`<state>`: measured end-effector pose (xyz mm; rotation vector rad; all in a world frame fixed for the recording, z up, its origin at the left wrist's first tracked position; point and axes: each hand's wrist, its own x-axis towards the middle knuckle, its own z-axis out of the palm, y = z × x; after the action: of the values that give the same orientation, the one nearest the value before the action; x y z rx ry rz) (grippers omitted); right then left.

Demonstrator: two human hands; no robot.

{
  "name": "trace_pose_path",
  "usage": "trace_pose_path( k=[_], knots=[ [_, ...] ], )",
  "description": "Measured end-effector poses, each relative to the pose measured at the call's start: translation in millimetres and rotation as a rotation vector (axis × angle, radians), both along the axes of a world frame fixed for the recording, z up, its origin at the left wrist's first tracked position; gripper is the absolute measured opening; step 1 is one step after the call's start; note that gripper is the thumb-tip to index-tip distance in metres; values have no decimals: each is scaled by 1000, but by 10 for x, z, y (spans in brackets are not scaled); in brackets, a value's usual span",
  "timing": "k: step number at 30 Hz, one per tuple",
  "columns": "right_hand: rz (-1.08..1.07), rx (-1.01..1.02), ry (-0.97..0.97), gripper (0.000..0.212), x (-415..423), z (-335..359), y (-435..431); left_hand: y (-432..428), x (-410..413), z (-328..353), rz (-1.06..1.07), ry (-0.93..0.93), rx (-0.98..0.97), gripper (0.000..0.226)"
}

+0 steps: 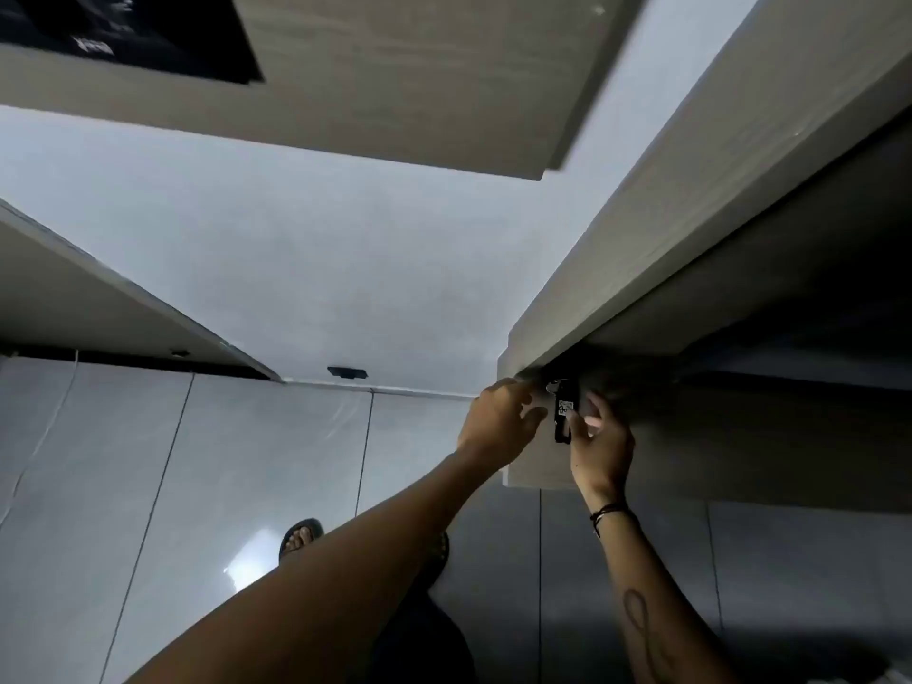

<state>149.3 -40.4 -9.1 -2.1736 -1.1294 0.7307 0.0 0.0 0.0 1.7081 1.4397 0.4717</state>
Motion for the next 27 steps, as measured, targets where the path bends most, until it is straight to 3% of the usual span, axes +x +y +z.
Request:
trace_pose_path(
  k=[5, 10, 15, 18, 23, 27],
  knots=[
    [69, -119, -57, 53, 203, -194, 298, 100, 293, -168, 55, 74, -11, 26],
    [102, -134, -85, 41, 259, -305, 367, 84, 470, -308, 125, 125, -46, 30],
    [131, -147, -93, 32, 142, -376, 385, 62, 538, -359, 238, 35, -130, 25],
    [52, -174, 35, 36, 136, -379, 420, 96, 484, -407, 263, -5, -125, 25],
    [-89, -187, 390, 19, 163, -326, 429, 119, 349, -432, 275, -81, -193, 33],
    [-110, -250, 542, 18, 116, -234, 385, 104, 216, -434, 289, -140, -262, 20]
  ],
)
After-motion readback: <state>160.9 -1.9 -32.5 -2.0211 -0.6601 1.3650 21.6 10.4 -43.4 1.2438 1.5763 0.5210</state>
